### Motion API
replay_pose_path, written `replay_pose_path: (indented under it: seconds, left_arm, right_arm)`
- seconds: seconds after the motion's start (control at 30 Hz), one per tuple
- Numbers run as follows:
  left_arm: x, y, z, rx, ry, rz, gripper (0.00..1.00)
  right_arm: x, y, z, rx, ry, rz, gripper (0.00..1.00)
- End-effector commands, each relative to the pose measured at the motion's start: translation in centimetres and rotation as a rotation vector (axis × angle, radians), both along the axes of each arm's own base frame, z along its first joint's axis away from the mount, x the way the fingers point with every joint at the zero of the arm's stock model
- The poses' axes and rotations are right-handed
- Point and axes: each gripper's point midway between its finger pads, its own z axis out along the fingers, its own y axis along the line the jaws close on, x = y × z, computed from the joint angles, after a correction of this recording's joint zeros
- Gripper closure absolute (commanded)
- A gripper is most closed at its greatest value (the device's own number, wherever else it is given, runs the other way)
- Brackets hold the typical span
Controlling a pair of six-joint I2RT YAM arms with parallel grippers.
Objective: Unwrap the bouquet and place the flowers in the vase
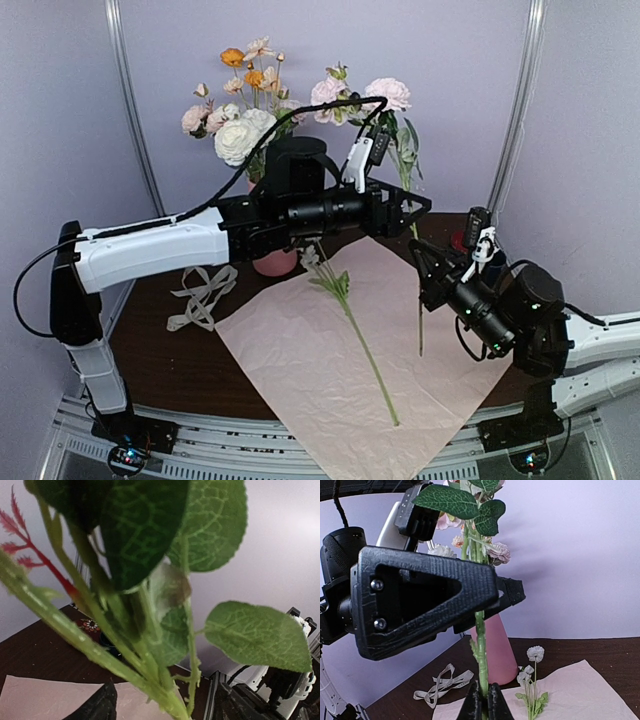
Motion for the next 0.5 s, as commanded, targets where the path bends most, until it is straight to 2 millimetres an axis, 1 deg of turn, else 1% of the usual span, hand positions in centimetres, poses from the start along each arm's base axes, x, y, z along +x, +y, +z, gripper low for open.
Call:
replay_pose_path:
  seconds: [0.0, 0.07, 0.13, 0.2, 0.23, 0.27, 0.3, 0.37, 0.4, 0.47]
  left_arm:
    - [-0.2, 0.0, 2.5, -0.067, -0.012, -0.001, 0.37]
    - [-0.1, 0.2, 2.8, -0.076, -0.015, 0.005, 0.51]
    - [-0.2, 0.4, 3.2, -0.095, -0.019, 0.006, 0.66]
    - [-0.5, 0.7, 3.7, -0.114, -0.023, 0.001, 0.84]
    - [-0.7, 0.9, 3.9, -0.122, -0.026, -0.004, 0.95]
    - [-0.8, 1.0, 4.2, -0.130, -0.027, -0.005, 1.00]
    - [-1.0, 1.2, 4.5, -0.135, -0.029, -0.011, 1.00]
    - [-1.6, 1.5, 5.0, -0.138, -0.041, -0.019, 1.00]
    - [-1.9, 2.0, 5.8, -0.139, -0.055, -0.014, 1.00]
    - [-2.4, 3.0, 7.1, -0.116, -0.110, 0.014, 1.00]
  right_arm:
    - [-0.6, -0.2, 0.6, 0.012, -0.031, 0.007, 1.00]
    - [-0.7, -0.1, 0.5, 0.010, -0.033, 0.013, 1.00]
    - [-0.9, 0.0, 0.5, 0.012, -0.035, 0.021, 1.00]
    - [-1.1, 0.2, 0.5, 0.010, -0.038, 0.031, 1.00]
    - [-1.2, 0.4, 0.4, 0.006, -0.040, 0.037, 1.00]
    - [-1.3, 0.5, 0.6, 0.004, -0.043, 0.049, 1.00]
    - [-1.6, 0.8, 0.7, 0.001, -0.046, 0.064, 0.96]
    - [-1.8, 1.1, 1.0, -0.007, -0.041, 0.084, 0.70]
    - [-1.8, 1.1, 1.1, -0.011, -0.034, 0.087, 0.56]
    - [-1.6, 1.0, 1.4, -0.016, -0.019, 0.077, 0.37]
